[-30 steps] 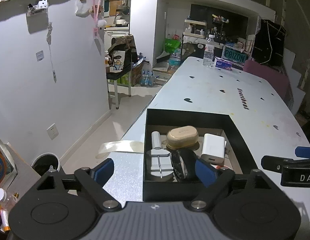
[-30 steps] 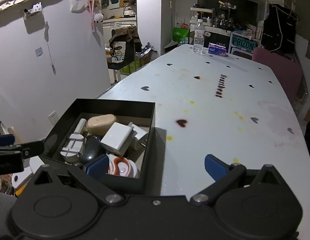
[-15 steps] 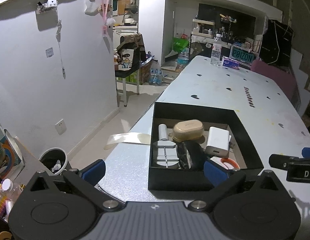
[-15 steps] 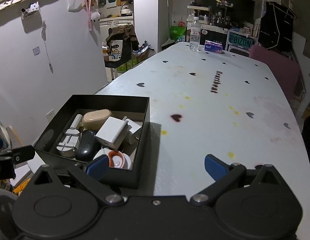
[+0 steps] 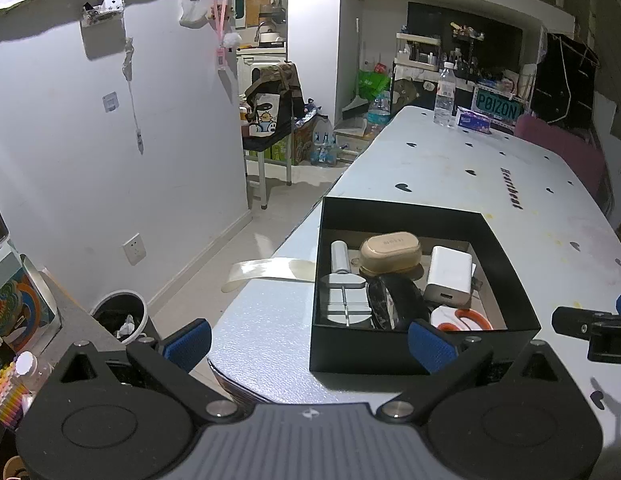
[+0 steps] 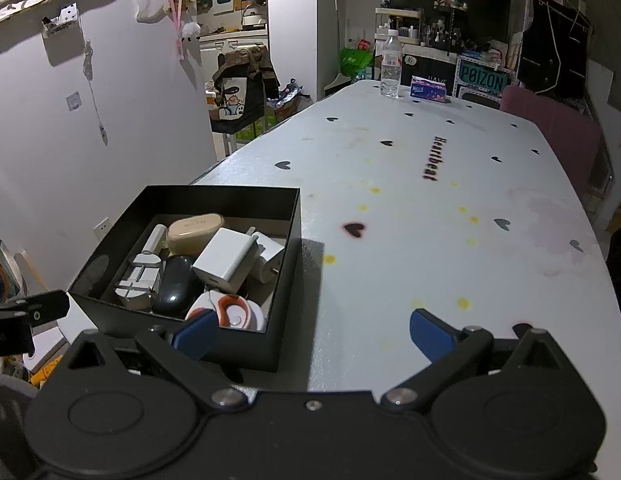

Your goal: Organize rigid objects

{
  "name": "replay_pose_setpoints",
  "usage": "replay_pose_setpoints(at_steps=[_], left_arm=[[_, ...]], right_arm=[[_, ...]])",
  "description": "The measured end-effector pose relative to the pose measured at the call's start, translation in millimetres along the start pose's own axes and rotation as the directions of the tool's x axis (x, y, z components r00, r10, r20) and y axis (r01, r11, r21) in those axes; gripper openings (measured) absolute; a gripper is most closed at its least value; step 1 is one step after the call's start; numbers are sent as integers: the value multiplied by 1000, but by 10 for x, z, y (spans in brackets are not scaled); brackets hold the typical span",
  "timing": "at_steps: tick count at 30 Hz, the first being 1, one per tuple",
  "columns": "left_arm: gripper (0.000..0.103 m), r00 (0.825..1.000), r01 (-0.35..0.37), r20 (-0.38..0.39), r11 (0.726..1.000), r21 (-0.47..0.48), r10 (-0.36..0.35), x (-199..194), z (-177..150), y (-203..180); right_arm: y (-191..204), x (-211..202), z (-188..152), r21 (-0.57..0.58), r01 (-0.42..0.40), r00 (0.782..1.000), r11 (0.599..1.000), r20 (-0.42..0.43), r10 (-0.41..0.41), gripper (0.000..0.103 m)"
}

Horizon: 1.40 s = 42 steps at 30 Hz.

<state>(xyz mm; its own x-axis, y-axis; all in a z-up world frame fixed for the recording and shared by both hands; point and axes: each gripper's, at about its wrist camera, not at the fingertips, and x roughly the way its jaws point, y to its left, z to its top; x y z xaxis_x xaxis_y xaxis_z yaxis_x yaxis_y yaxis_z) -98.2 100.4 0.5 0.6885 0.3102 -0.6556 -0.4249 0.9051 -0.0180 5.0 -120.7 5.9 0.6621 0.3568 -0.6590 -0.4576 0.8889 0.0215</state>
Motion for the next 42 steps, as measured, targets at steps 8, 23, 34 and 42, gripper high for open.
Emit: replay_pose_setpoints(at_steps=[8,23,34,42], left_arm=[[103,1000,-2,8,1000,11,2,-11,13,-62],[103,1000,0,13,1000,16,0,-20,11,-90],[103,1000,-2,13,1000,17,2,-28,11,-89],[103,1000,-4,13,1000,16,4,-30,14,-94]], right_arm=[[4,-1,-5,2,-1,1000,1000,-1,1,103],[0,-1,-4,2,-1,1000,1000,-1,1,103],[-2,2,-4,2,-3,1000,1000,-1,3,103],[-2,1,-4,2,-2,1000,1000,-1,2,103]])
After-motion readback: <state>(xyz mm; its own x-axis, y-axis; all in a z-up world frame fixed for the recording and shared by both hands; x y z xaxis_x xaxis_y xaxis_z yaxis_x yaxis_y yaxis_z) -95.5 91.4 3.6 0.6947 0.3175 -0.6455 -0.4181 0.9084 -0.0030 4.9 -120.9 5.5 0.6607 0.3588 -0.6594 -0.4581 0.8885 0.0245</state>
